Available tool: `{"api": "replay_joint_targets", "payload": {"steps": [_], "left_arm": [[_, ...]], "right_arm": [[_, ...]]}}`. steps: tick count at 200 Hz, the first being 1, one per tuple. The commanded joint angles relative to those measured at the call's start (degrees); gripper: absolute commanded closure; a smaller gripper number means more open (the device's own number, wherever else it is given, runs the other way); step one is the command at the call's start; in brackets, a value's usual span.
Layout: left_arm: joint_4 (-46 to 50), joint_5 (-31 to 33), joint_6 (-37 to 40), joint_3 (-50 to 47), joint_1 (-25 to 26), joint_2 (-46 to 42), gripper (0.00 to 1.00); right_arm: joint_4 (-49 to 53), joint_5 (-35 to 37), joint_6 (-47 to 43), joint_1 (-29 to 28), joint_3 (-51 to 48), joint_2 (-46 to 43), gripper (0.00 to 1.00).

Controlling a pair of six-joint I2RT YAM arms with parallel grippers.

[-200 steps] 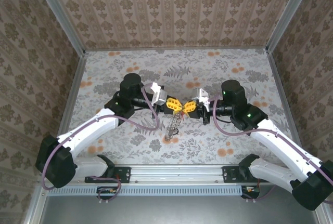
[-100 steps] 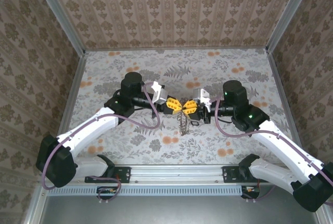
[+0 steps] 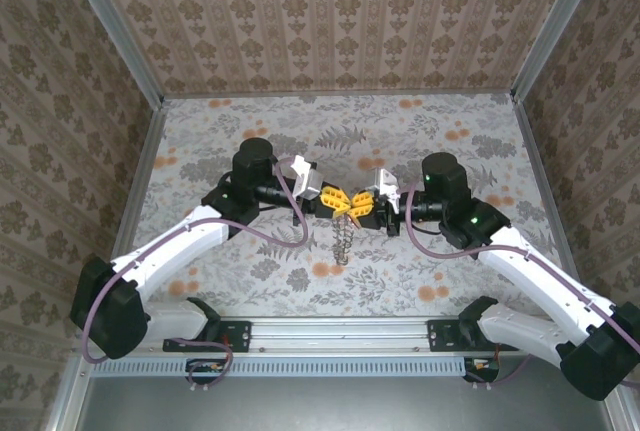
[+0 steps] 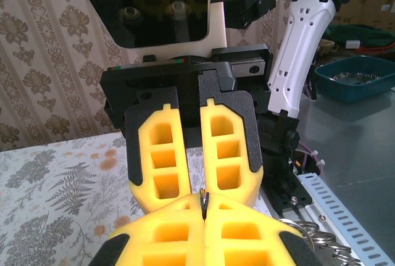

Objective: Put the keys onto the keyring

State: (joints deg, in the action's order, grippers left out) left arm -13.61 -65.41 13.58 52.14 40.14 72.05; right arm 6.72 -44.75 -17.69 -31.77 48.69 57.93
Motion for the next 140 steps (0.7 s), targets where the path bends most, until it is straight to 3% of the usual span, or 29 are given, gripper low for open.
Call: {"api": "replay_joint_targets", "payload": {"steps": [1,18,48,65,71,83,98,116,140], "left_arm": [[-3.07,-1.23,-0.75,0.38,0.48,0.19,1.0],[-2.99,-1.1,-0.75,0.22,0.49,0.14,1.0],[-2.87,-1.13,-1.05,0.24,0.48,0.19,1.0],[-1.23,-0.82,-0.95,0.54,0.14,0.03,1.0],[0.2,-0.61,-0.7,0.92,-0.19,-0.09,0.95],[5.9,-0.23,1.76,2.31,-1.38,-0.78,0.88],[20.78,3.39,9.55,5.71,-1.91,-1.47,0.75],[36.14,8.76,18.19,10.27,-1.58,-0.6,0.74],[39.79,12.23,17.61,12.15,-0.81,0.85,0.66]], "right_arm": [[-3.16,-0.81,1.52,-0.48,0.18,-0.25,0.81],[-2.27,-0.37,1.02,-0.49,0.36,-0.78,0.79],[-0.26,0.4,-0.26,-0.49,0.95,-0.98,1.0],[1.56,1.34,-1.56,-0.49,1.22,-1.15,1.0],[2.89,1.73,-2.48,-0.51,1.64,-1.11,1.0],[6.82,3.24,-4.65,-0.51,2.8,-0.78,1.0],[12.94,6.26,-7.72,-0.92,4.84,0.0,1.0],[17.98,9.56,-10.11,-1.84,6.88,1.01,1.0],[20.2,11.7,-10.56,-2.91,8.5,2.72,1.0]]}}
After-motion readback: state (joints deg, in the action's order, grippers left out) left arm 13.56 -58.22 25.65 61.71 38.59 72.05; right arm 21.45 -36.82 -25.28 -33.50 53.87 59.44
